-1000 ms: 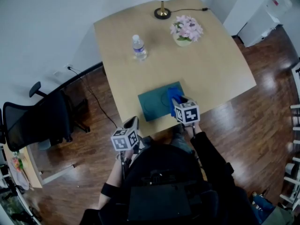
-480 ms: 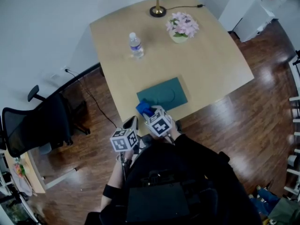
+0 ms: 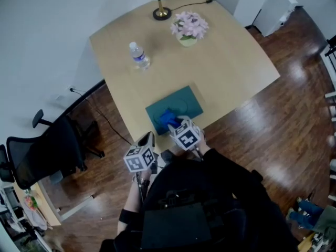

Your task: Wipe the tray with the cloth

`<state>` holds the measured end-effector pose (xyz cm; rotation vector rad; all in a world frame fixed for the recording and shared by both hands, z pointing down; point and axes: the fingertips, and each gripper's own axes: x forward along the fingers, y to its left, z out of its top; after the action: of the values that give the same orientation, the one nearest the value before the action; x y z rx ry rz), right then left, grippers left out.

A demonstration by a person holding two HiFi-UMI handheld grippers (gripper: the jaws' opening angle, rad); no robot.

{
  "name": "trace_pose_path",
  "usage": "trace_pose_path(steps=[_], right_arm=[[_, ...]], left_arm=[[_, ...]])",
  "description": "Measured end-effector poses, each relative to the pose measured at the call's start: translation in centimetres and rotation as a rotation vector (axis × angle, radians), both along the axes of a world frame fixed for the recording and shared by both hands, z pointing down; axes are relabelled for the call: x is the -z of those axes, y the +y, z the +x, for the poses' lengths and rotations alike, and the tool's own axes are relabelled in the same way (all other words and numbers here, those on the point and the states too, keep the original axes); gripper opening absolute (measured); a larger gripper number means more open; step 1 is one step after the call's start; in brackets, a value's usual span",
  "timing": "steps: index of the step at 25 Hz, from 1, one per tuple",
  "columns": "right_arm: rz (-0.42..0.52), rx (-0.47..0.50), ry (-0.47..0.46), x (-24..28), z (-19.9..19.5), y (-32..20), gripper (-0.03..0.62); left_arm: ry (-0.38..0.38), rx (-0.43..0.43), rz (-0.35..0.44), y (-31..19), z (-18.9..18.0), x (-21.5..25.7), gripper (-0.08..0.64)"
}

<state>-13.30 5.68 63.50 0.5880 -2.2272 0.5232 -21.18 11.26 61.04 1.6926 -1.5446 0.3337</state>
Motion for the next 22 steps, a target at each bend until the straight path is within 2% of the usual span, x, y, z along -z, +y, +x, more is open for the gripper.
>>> trace_pose_path(steps=[5,9,18,22], right_arm=[[0.008,-0.14,0.019,0.1,7.2,-3.7,0.104],[-0.007,-0.264,-0.007,0.4,12.1,-6.2,0.104],[-0.031,-0.276,-0.046,0.6,13.0,-6.9,0.103],[-0.028,-0.343,-0.049,0.8,15.7,-8.0,0.103]], left_arm=[[-0.007,-0.021,-0.011,-0.6,1.6,0.0,0.002],[-0.015,-0.031,-0.018,-1.0,2.4,0.2,0.002],[-0.038,-0.029,-0.035,-2.2,3.1,0.5,0.002],[-0.04,-0.031,-0.033,-3.0,3.7,0.9,0.002]])
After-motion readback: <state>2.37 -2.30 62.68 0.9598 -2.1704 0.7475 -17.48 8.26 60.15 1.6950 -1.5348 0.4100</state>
